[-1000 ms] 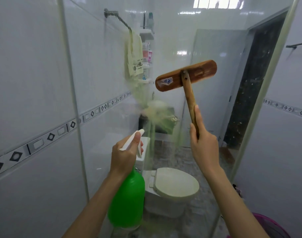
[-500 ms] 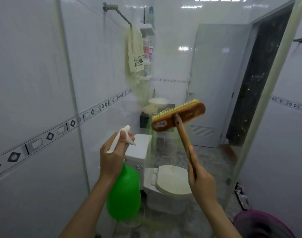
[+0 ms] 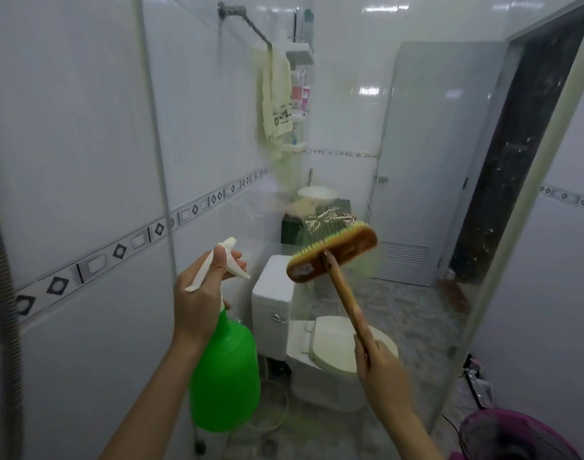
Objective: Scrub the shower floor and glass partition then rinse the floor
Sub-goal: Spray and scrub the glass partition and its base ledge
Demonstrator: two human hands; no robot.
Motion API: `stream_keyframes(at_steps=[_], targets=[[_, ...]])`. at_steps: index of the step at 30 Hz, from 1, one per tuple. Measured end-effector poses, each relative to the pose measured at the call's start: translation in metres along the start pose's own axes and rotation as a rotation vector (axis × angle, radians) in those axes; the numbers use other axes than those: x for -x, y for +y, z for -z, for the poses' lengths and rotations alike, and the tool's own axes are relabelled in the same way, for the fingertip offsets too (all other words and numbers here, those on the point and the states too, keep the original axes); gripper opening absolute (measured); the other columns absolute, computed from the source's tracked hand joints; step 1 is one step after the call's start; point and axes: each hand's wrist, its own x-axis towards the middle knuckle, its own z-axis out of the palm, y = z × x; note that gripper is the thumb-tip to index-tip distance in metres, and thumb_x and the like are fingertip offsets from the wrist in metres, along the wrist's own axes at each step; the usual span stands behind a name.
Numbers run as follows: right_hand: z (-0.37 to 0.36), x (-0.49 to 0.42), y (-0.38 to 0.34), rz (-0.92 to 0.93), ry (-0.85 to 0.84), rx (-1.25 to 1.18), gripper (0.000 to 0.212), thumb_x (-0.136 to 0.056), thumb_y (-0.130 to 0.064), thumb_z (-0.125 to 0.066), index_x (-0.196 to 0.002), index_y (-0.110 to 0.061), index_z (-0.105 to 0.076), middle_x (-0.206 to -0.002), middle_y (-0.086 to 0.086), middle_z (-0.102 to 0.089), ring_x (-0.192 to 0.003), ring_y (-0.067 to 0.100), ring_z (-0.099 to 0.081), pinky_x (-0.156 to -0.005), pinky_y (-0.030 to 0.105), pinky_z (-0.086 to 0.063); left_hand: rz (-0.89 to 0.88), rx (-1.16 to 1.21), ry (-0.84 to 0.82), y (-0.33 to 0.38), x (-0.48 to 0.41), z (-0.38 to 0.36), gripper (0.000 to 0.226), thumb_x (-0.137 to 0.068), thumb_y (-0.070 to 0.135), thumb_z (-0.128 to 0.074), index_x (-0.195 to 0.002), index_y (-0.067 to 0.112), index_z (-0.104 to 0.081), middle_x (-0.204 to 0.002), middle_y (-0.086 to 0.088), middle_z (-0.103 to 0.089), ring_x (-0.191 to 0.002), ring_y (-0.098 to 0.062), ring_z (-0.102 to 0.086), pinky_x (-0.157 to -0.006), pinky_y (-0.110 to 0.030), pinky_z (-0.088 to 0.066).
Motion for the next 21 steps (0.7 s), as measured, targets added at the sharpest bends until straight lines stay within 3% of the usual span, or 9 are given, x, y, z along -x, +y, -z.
stream_keyframes(at_steps=[2,5,9,13,17,21], targets=[[0.010,-0.053,-0.037,0.119,0.112,0.035,0.072,-0.097,-0.028,-0.046,-0.149,-0.046,0.000,-0.054,-0.001,-0.044,-0.038,0.014,-0.039,-0.033,0.028,-0.031,0.001,-0.011,0.008,0.000,0.000,0.004,0.039,-0.090,0.053,-0.047,-0.089,0.025,-0.074,-0.089,-0.002,-0.077,-0.088,-0.022,-0.073,-0.062,-0.043,-0.055],[0.026,-0.092,-0.066,0.129,0.177,0.031,0.055,-0.099,-0.043,-0.023,-0.148,-0.049,0.002,-0.057,0.002,-0.046,-0.040,0.016,-0.042,-0.035,0.030,-0.038,-0.006,-0.049,0.009,0.002,0.000,0.009,0.036,-0.090,0.053,-0.045,-0.088,0.029,-0.073,-0.090,0.000,-0.076,-0.088,-0.020,-0.073,-0.053,-0.034,-0.053],[0.012,-0.033,-0.039,0.038,0.093,0.016,0.076,-0.096,-0.025,-0.052,-0.151,-0.042,-0.002,-0.051,-0.001,-0.043,-0.036,0.014,-0.036,-0.033,0.026,-0.029,-0.007,-0.039,0.034,0.002,-0.002,0.017,0.040,-0.090,0.052,-0.044,-0.089,0.025,-0.074,-0.090,0.001,-0.076,-0.088,-0.015,-0.073,-0.044,-0.030,-0.051],[0.009,-0.066,-0.075,0.096,0.080,0.019,0.073,-0.095,-0.021,-0.051,-0.151,-0.041,-0.008,-0.051,-0.002,-0.041,-0.036,0.013,-0.032,-0.033,0.020,-0.019,-0.014,-0.024,0.049,0.004,-0.009,0.023,0.040,-0.091,0.050,-0.045,-0.088,0.024,-0.074,-0.091,0.000,-0.077,-0.090,-0.015,-0.073,-0.045,-0.033,-0.051],[0.035,-0.151,-0.142,0.212,0.138,0.063,0.062,-0.101,-0.031,-0.035,-0.148,-0.048,0.001,-0.057,0.005,-0.051,-0.044,0.022,-0.049,-0.040,0.034,-0.042,-0.034,-0.032,0.057,0.009,-0.008,0.030,0.039,-0.092,0.050,-0.044,-0.089,0.024,-0.074,-0.092,-0.002,-0.077,-0.091,-0.017,-0.073,-0.041,-0.025,-0.049],[0.030,-0.106,-0.112,0.145,0.119,-0.026,0.071,-0.100,-0.029,-0.044,-0.147,-0.051,0.004,-0.055,0.002,-0.051,-0.042,0.018,-0.048,-0.039,0.038,-0.048,-0.044,0.005,0.087,0.015,-0.009,0.040,0.041,-0.092,0.049,-0.046,-0.085,0.022,-0.075,-0.090,-0.002,-0.077,-0.089,-0.016,-0.074,-0.046,-0.024,-0.052]])
